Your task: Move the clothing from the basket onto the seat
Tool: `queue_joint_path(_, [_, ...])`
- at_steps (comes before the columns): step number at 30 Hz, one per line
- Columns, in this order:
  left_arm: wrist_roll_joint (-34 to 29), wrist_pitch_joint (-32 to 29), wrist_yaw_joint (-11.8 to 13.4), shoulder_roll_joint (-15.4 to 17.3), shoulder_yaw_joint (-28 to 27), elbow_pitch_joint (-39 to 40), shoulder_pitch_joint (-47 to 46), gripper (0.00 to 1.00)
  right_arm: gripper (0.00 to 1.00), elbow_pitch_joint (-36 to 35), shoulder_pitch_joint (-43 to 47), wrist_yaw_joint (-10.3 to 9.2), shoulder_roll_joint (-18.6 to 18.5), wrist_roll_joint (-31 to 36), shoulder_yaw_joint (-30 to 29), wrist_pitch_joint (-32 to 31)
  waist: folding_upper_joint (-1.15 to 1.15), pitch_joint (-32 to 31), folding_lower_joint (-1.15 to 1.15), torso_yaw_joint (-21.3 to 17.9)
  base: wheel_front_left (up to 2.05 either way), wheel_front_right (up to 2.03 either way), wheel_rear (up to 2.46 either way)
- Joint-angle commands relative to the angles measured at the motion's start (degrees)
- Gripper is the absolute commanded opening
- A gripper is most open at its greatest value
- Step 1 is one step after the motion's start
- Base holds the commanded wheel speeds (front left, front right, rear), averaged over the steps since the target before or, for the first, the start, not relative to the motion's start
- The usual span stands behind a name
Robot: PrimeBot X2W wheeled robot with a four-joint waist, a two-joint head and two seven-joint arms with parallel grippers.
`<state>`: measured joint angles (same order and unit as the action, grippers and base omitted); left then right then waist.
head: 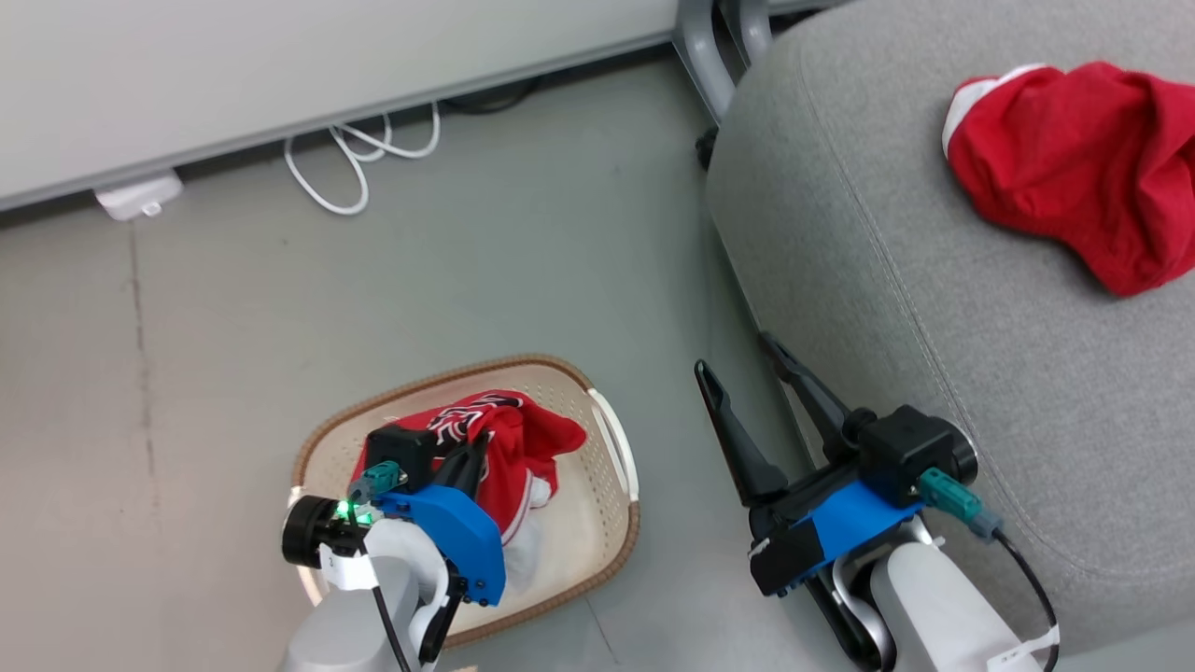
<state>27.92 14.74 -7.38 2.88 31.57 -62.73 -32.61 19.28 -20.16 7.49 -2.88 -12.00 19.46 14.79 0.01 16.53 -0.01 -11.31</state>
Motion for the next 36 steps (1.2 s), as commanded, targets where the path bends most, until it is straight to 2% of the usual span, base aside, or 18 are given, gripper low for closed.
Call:
queue_joint_path(1, [1.59,0.03,-0.14,0.06,1.85,1.44,0.77,0.00,1.00,0.37,1.40,0.01,0.00,0.58,-0.18,-0.31,-0.01,-3.45,0.01,2.18,0.00,0.00,0.00])
queue_joint_path(16, [9.68,0.33,-0.14,0.03,13.34,8.26,-0.87,0.00,1.00,-0.71,7.53,0.01,-0.01,0.83,0.13,-3.52,-0.01,-13.99,0.01,5.92,0.00,0.00,0.00])
queue_joint_path(36, [15.79,-1.28,0.50,0.02,21.51,14.22,-11.31,0.00,1.00,-1.98,10.24,0.01,-0.02,-0.21,1.42,-5.13,-0.01,-17.23,0.01,8.22,0.00,0.00,0.00])
